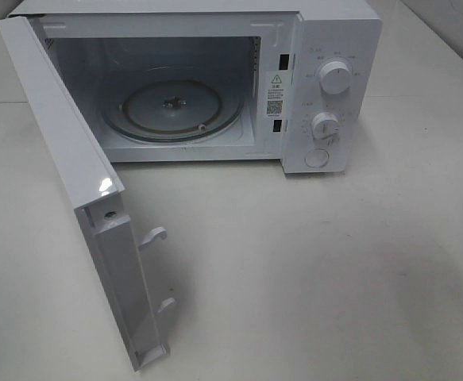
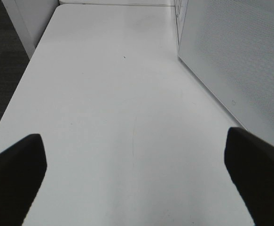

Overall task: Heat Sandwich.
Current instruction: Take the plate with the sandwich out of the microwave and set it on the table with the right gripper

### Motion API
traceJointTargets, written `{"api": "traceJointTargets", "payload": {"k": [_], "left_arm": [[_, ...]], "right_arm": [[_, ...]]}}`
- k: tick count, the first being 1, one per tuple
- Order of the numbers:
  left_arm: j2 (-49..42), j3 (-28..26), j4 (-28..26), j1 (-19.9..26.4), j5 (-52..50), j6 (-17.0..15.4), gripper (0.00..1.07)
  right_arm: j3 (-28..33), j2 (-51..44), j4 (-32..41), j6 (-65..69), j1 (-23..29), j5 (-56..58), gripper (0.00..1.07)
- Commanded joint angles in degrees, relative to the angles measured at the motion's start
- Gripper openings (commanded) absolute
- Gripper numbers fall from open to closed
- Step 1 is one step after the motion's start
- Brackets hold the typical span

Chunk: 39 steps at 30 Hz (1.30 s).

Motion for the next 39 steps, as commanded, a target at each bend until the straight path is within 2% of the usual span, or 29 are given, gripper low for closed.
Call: {"api": "traceJointTargets", "payload": {"k": [1,7,16,24,39], "left_arm": [[-1.6,0.3,0.0,0.2,-0.6,0.0,0.98],[-1.6,0.3,0.0,0.2,-0.6,0.0,0.98],[-1.6,0.3,0.0,0.2,-0.6,0.0,0.98],[-1.6,0.3,0.0,0.2,-0.6,0.0,0.98],[-1.6,0.3,0.0,0.2,-0.6,0.0,0.98]], "right_arm": [[-0.1,-0.5,-2.8,2.8,0.3,0.5,0.00],[-0.2,1.0,-4.0,6.9,0.3,0.5,0.00],[-0.4,8.7,-5.2,13.3,0.3,-2.9,0.00],[-5.7,18.7,-7.5,22.7,0.3,-3.4,0.00],[-14.7,33.1,-7.8,29.2,0.3,-5.0,0.00]]}}
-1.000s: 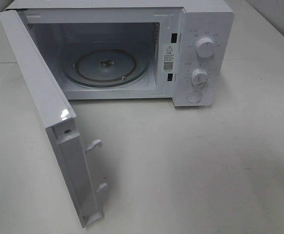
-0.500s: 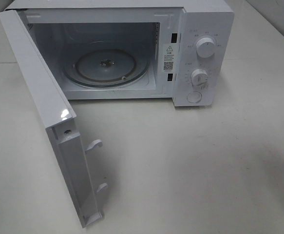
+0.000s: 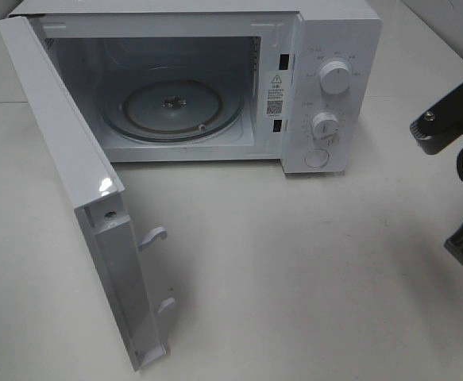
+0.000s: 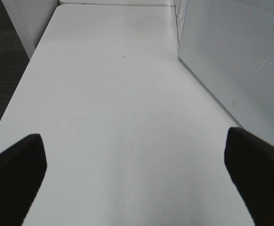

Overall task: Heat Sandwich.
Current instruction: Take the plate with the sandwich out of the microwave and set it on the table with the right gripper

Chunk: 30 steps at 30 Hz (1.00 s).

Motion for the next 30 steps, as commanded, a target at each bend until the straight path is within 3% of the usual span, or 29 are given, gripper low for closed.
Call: {"api": "traceJointTargets", "payload": {"k": [1,10,30], "left_arm": [[-1.6,0.3,0.0,0.2,-0.6,0.0,0.98],[-1.6,0.3,0.0,0.2,-0.6,0.0,0.98],[-1.6,0.3,0.0,0.2,-0.6,0.0,0.98]], "right_arm": [[-1.5,1.9,-2.4,1.0,0.3,0.4,0.00],[-5.1,8.5,-3.1,2.5,-0.7,-2.1,0.00],[-4.8,12.5,-6.1,5.3,-11.7,-6.8,0.01]]}}
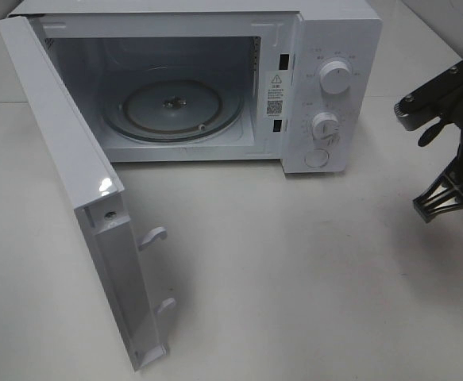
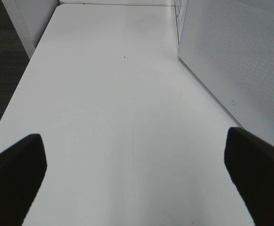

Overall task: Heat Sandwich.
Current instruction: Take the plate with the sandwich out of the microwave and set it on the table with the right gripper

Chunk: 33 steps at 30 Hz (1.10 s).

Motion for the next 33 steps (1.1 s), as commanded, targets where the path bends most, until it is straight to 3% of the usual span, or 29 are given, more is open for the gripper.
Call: {"api": "traceJointTargets", "payload": {"k": [1,8,33], "left_arm": [[-1.6,0.3,0.0,0.2,-0.6,0.0,0.98],[-1.6,0.3,0.0,0.2,-0.6,0.0,0.98],[-1.6,0.3,0.0,0.2,-0.6,0.0,0.98]], "right_arm": [[0.2,0.2,-2.6,0.5,-1.7,0.3,0.01],[3.1,0.2,-3.2,0.7,-4.8,-1.1,0.01],[6.5,11.5,-6.9,9.8,-4.9,-7.6,0.01]]}}
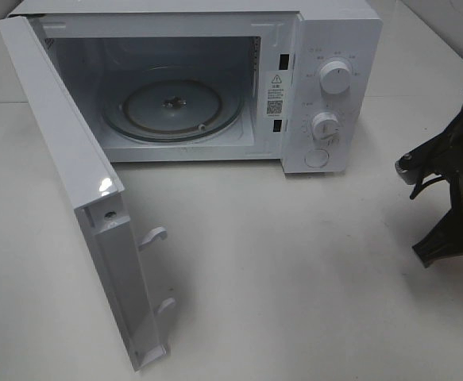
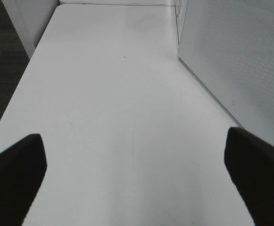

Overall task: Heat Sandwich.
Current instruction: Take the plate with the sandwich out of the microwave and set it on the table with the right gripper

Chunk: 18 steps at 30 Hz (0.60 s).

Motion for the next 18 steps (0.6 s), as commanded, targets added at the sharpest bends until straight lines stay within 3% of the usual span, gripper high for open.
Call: {"api": "traceJointTargets", "payload": {"k": [1,18], "left_arm": [[-1.6,0.3,0.0,0.2,-0.6,0.0,0.98],[-1.6,0.3,0.0,0.2,-0.6,0.0,0.98]], "right_arm": [[0.6,1.4,-3.3,2.5,-0.3,-0.2,0.02],[0.6,9.9,-6.0,5.7,-0.3,-4.8,0.04]]}}
